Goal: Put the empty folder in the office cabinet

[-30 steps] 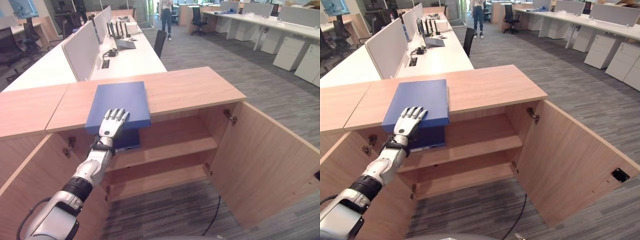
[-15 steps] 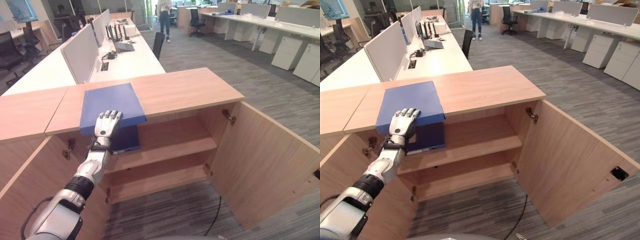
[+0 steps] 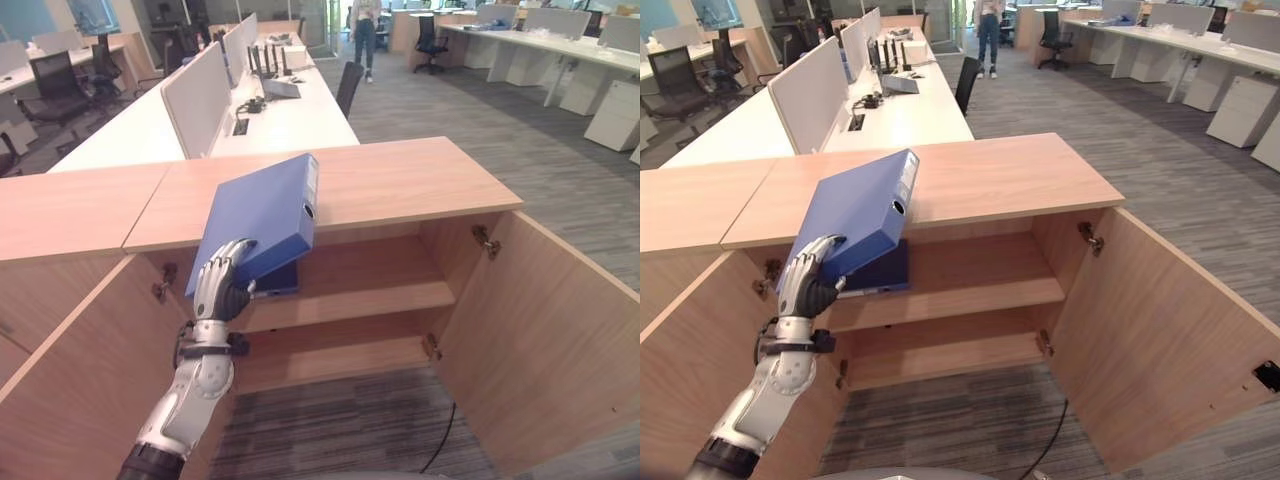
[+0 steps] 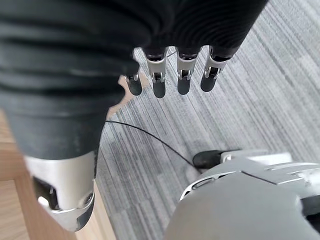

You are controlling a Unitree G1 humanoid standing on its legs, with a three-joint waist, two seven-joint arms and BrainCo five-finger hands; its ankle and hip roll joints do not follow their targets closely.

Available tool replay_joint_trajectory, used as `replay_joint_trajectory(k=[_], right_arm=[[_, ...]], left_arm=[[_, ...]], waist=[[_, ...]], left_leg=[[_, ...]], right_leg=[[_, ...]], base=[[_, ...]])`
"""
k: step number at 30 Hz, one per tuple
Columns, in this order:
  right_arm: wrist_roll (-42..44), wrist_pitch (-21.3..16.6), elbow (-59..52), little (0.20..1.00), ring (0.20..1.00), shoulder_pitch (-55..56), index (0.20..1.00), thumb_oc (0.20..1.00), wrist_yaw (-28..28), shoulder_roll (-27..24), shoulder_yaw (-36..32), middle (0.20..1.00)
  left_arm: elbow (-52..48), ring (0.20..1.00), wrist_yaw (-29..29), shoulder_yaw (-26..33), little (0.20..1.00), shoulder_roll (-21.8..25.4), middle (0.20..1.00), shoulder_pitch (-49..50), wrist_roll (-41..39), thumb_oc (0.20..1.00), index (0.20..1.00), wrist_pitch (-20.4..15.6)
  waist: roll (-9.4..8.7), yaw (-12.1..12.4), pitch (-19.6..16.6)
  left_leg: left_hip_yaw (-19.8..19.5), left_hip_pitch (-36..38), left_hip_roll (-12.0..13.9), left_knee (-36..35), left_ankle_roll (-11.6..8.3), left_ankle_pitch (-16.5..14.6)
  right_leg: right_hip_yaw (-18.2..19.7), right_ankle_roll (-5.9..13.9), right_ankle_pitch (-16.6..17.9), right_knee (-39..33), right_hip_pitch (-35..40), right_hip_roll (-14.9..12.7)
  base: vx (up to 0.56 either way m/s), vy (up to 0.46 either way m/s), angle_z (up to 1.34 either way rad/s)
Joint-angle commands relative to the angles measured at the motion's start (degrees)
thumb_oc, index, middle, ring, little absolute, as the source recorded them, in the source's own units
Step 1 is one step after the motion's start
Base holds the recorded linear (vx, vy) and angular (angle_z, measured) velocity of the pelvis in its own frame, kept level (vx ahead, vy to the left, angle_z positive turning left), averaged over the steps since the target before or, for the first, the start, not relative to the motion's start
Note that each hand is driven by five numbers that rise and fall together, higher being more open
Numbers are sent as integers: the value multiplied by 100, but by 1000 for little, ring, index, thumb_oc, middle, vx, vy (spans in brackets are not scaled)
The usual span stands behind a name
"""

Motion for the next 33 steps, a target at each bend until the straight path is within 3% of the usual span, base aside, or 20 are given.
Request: replay_joint_trajectory(k=[1,5,10,14,18,19,33], right_arm=[[199,-64,353,1000,1000,-471,1000,1000,17,232,-151,1000],[178,-58,375,1000,1000,-456,1000,1000,55,221,-160,1000],[144,-75,375,1000,1000,-539,1000,1000,97,216,-129,1000],[174,-69,333,1000,1000,-593,1000,1000,150,213,-38,1000],[165,-63,290,1000,1000,-576,1000,1000,187,219,-13,1000],[116,-50,279,1000,1000,-567,1000,1000,231,204,-1,1000],[12,-28,282,1000,1000,-581,1000,1000,372,202,34,1000]], left_arm=[[486,200,-841,-228,200,-30,200,304,-875,200,200,99],[-121,200,-965,91,200,94,200,525,-1227,200,200,-28],[-1168,200,-1348,217,200,-16,200,637,-2499,200,200,-250],[-1609,200,-1602,97,200,-88,200,571,-3579,200,200,-304],[-1684,200,-1697,128,200,-93,200,525,-3976,200,200,-281],[-1861,200,-1823,206,200,-97,200,447,-4383,200,200,-289],[-2024,200,-2186,174,200,-68,200,329,-4911,200,200,-185]], waist=[[-396,-59,394],[-389,1,423],[-367,69,453],[-359,96,481],[-353,105,491],[-343,111,494],[-341,112,492]], left_leg=[[-217,332,-142,74,47,-764],[-267,302,-156,74,39,-743],[-357,266,-160,74,31,-710],[-391,260,-152,74,24,-703],[-397,268,-154,74,20,-707],[-388,288,-151,74,17,-708],[-381,306,-146,74,10,-726]], right_leg=[[-240,273,-56,38,8,-75],[-298,267,-66,38,11,-68],[-374,257,-73,38,16,-63],[-406,256,-79,38,24,-63],[-400,256,-90,38,44,-59],[-402,253,-100,38,64,-60],[-398,254,-115,38,79,-66]], base=[[-9,-8,11],[-9,-6,10],[-13,-9,9],[-25,-16,6],[-6,-3,1],[0,0,0],[0,0,0]])
